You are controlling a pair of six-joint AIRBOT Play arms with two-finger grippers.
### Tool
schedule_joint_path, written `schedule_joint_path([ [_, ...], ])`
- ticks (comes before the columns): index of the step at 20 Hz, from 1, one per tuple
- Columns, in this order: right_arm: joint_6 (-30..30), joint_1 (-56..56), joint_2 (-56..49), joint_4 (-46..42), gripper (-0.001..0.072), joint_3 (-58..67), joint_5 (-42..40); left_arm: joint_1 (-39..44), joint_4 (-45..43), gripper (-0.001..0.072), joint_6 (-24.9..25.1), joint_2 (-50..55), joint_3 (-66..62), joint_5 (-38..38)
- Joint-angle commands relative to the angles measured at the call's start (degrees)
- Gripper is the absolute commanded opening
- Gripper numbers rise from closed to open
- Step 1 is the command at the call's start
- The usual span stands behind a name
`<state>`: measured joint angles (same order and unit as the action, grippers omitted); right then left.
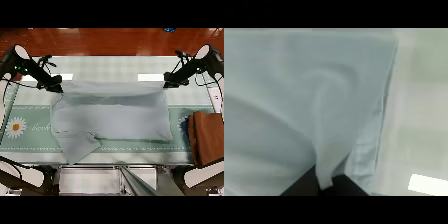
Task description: Fold the shirts.
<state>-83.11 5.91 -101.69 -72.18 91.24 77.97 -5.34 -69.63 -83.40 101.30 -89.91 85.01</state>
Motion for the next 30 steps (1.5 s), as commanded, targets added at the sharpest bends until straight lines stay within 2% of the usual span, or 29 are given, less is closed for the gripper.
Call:
schedule_joint_path([
  [1, -0.68, -0.02, -0.04, -0.35, 0.0028, -3.87, -1.38, 0.0, 0.02, 0.0037, 0.17, -0.02, 3.78, -0.42],
  [2, -2.8, -0.02, -0.07, -0.37, 0.0166, -4.44, -1.9, 0.0, 0.02, 0.0156, 0.02, -0.04, 3.76, 0.09],
  [3, -3.63, -0.02, -0.02, -0.33, 0.0418, -4.46, -1.27, 0.0, 0.0, 0.0369, 0.28, -0.13, 3.76, 1.38],
  [4, -3.21, 0.04, 0.5, -0.68, 0.0408, -4.46, 0.33, -0.13, -0.55, 0.0505, 0.24, -0.31, 3.56, 2.84],
  [8, -3.23, 3.96, 8.02, -7.63, 0.0408, -4.72, 5.77, -3.67, -1.29, 0.0506, 0.24, -5.68, 4.2, 6.69],
  [10, -2.45, 7.32, 14.51, -7.87, 0.0408, -9.18, 4.11, -7.17, -1.29, 0.0506, 0.46, -11.74, 9.11, 6.08],
  [12, -1.95, 10.84, 22.05, -6.75, 0.0408, -19.23, -0.55, -11.87, -1.27, 0.0506, 1.25, -19.89, 19.15, 2.6],
  [14, 0.61, 14.03, 30.16, 0.72, 0.0407, -32.96, -6.99, -17.68, -1.09, 0.0506, 1.99, -29.35, 31.85, -1.99],
  [16, 6.4, 15.17, 37.97, 12.44, 0.0407, -46.18, -12.9, -24.52, 3.17, 0.0506, 1.99, -38.27, 45.03, -6.69],
  [19, 13.81, 14.93, 44.92, 25.53, 0.0407, -57.81, -13.97, -31.5, 10.25, 0.0506, 3.48, -44.19, 57.83, -8.57],
  [26, 15.06, 14.93, 48.46, 27.87, 0.0407, -61.99, -11.72, -30.71, 11.1, 0.0506, 3.98, -44.13, 66.51, -12.0],
  [30, 14.99, 14.93, 48.46, 30.49, 0.0407, -61.99, -11.76, -25.16, 14.62, 0.0506, 5.62, -43.43, 68.59, -16.48],
])
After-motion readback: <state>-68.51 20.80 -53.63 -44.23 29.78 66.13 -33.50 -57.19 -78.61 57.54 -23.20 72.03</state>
